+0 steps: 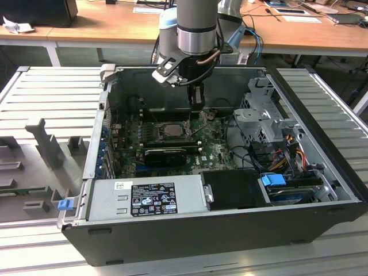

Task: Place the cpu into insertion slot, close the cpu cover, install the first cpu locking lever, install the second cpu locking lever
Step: 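Close the cpu cover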

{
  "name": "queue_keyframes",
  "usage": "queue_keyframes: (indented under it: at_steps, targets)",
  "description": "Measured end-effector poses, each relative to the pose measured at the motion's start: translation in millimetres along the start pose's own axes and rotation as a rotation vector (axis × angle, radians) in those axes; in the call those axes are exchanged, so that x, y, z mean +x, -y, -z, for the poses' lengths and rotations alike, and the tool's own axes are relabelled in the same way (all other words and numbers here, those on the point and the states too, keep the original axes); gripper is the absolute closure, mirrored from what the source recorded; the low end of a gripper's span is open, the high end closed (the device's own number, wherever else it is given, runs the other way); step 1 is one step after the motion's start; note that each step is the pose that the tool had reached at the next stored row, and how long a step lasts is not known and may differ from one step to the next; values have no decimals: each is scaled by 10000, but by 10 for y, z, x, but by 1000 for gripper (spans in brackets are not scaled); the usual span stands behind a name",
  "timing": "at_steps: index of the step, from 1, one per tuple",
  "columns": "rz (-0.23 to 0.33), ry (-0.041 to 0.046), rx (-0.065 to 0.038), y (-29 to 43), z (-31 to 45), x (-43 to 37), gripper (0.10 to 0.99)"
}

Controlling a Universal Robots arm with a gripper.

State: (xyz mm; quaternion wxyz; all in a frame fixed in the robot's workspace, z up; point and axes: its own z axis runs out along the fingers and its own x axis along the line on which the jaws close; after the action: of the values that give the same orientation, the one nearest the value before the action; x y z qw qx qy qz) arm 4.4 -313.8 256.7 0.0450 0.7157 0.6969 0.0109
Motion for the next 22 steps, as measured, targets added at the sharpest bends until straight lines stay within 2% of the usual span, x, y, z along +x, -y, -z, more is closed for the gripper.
queue_keyframes:
  at_steps: [3,22]
  targets:
    - [-2,-4,-2,-28,6,1,980]
    - [1,0,15,-357,-15,10,980]
